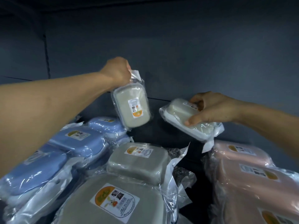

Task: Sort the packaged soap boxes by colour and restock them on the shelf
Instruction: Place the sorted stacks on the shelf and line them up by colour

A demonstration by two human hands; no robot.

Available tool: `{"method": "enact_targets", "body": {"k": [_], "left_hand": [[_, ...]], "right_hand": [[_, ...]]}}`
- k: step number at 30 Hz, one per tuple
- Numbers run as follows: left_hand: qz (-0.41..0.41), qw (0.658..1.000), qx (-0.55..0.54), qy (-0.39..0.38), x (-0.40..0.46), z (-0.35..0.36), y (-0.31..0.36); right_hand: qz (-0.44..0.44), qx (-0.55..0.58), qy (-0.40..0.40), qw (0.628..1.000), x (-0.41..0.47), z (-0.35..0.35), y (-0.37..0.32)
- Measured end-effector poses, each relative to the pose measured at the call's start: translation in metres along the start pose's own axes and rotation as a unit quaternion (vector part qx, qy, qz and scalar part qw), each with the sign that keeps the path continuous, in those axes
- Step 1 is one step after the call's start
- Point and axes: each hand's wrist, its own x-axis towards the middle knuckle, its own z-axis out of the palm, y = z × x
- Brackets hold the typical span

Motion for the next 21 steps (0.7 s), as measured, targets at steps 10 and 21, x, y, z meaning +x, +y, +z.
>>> {"method": "enact_targets", "body": {"k": [10, 21], "left_hand": [[0.009, 0.999, 0.001, 0.053, 0.0, -0.018, -0.02], [0.031, 0.999, -0.006, 0.036, -0.004, -0.01, -0.01]], "right_hand": [[-0.064, -0.157, -0.136, 0.976, 0.034, 0.059, -0.03], [-0.095, -0.112, -0.149, 0.978, 0.039, 0.084, -0.018]]}}
